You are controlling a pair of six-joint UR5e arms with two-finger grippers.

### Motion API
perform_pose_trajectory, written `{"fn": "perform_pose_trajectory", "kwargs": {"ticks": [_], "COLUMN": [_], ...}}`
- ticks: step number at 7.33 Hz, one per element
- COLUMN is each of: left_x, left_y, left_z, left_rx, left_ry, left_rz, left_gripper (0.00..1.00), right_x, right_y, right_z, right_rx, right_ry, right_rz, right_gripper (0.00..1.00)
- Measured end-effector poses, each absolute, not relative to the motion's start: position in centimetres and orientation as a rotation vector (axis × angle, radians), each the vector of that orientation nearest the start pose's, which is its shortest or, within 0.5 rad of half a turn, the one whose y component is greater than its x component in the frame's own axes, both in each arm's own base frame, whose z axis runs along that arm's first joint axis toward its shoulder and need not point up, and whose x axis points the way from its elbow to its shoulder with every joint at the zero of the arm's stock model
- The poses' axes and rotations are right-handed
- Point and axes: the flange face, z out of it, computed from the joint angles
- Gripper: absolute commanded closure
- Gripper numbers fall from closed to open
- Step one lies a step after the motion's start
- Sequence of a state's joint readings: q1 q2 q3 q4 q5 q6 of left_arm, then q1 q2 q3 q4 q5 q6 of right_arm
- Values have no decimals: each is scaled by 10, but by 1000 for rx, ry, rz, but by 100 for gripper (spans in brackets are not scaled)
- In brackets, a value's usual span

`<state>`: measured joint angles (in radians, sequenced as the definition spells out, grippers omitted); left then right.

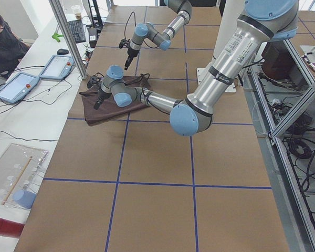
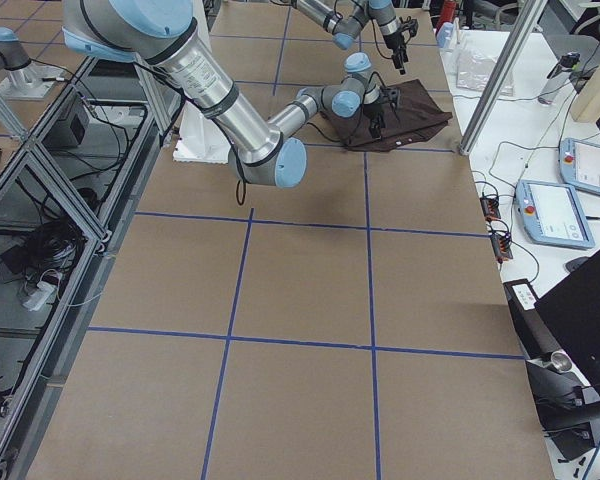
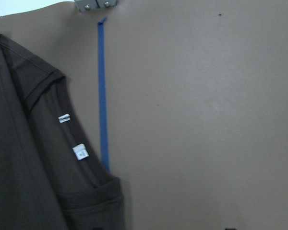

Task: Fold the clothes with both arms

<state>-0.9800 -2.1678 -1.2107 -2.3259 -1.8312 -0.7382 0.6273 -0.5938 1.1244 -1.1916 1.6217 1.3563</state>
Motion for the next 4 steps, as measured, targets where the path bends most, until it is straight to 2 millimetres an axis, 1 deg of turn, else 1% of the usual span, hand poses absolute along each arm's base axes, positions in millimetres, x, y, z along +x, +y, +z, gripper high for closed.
{"fn": "perform_pose_trajectory", "kwargs": {"ticks": [2, 4], "left_x": [331, 332], "left_y": [-684, -684], "left_z": [390, 390], "left_rx": [631, 631], "left_ry": [802, 802], "left_rz": [-4, -5], "left_gripper": [0, 0], "right_x": [-625, -640], "right_y": [-592, -586], "right_z": [191, 199], "right_rx": [327, 329], "right_ry": [-833, -809], "right_rz": [359, 343], "right_gripper": [41, 44]}}
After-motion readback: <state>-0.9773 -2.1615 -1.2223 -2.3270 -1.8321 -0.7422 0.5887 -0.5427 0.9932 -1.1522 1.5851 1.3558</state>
